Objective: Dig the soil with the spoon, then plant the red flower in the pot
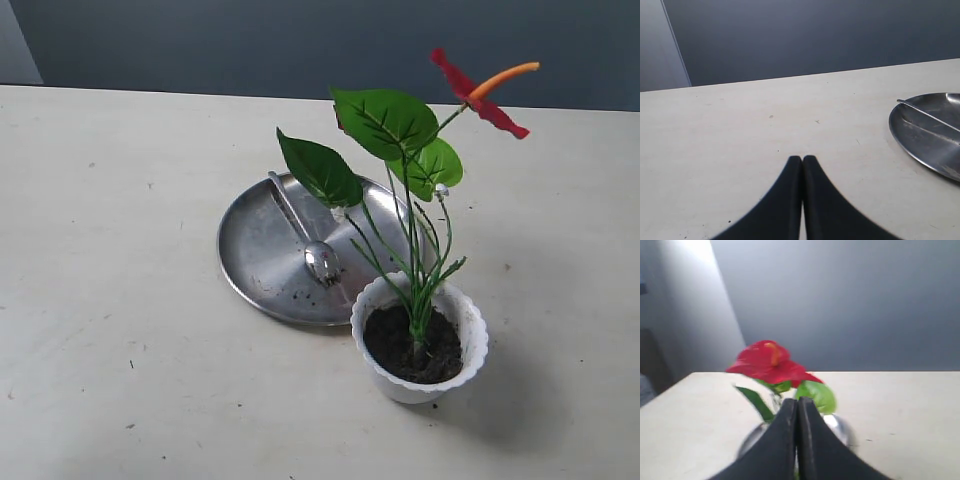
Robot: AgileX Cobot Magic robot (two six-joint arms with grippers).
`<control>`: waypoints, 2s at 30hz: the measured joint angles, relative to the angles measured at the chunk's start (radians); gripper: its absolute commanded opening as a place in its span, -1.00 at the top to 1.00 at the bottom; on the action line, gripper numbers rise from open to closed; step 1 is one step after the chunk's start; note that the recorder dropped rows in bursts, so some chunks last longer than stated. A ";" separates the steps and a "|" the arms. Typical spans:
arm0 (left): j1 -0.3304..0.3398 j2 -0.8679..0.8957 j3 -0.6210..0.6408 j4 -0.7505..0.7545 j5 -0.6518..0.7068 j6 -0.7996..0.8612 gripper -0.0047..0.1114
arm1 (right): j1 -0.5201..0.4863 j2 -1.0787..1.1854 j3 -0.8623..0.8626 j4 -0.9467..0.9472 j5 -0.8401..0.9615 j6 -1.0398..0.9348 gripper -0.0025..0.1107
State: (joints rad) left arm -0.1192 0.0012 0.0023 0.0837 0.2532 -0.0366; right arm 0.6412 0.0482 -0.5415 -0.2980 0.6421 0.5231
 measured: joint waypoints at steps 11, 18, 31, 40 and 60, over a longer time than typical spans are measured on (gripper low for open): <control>0.000 0.000 0.000 0.000 0.000 0.000 0.91 | -0.724 -0.042 0.324 -0.035 -0.123 0.000 0.97; 0.000 0.000 0.000 0.000 0.000 0.000 0.91 | -0.868 -0.042 0.522 -0.076 -0.233 -0.002 0.97; 0.000 0.000 0.000 0.000 0.000 0.000 0.91 | -0.886 -0.044 0.539 -0.083 -0.274 -0.002 0.97; 0.000 0.000 0.000 0.000 0.000 0.000 0.91 | -0.886 -0.044 0.539 -0.083 -0.274 -0.002 0.97; 0.000 0.000 0.000 0.000 0.000 0.000 0.91 | -0.886 -0.044 0.539 -0.083 -0.274 -0.002 0.97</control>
State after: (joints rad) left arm -0.1192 0.0012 0.0023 0.0837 0.2532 -0.0366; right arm -0.2448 0.0040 -0.0030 -0.3809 0.3685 0.5212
